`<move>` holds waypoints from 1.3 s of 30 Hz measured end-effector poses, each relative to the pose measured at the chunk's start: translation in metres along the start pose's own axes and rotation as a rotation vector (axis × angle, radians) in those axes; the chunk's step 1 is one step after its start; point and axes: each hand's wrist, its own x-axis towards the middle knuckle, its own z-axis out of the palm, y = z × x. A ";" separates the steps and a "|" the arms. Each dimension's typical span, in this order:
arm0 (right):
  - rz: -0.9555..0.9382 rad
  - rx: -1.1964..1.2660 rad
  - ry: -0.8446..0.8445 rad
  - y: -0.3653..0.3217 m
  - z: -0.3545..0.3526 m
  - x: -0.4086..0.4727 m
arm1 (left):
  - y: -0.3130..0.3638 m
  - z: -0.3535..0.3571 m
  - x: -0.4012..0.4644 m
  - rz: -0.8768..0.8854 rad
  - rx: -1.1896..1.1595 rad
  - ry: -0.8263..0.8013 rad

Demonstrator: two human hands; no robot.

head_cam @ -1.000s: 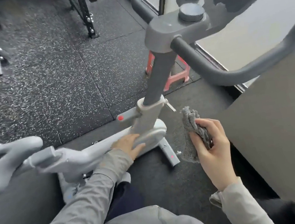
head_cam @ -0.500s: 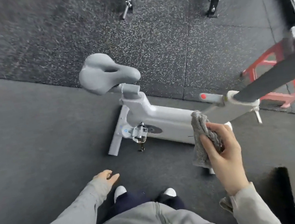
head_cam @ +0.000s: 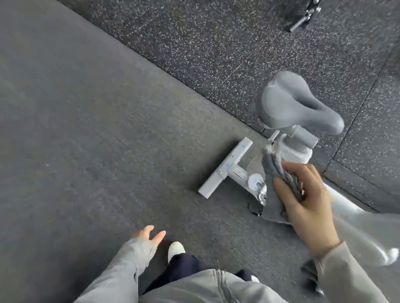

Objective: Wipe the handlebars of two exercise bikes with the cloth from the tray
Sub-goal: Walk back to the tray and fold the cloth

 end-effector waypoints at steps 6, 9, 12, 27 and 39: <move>-0.028 0.067 -0.144 -0.067 0.105 0.036 | -0.059 -0.057 0.027 -0.046 -0.139 0.022; -0.053 0.086 -0.188 -0.085 0.132 0.055 | -0.079 -0.075 0.037 -0.055 -0.166 0.048; -0.045 0.086 -0.204 -0.092 0.150 0.079 | -0.090 -0.088 0.052 -0.039 -0.018 0.025; 0.081 0.155 -0.159 -0.093 0.229 0.264 | -0.006 -0.227 0.201 -0.136 0.234 -0.092; 0.186 0.137 0.038 -0.077 0.269 0.410 | 0.111 -0.362 0.336 0.017 0.299 0.015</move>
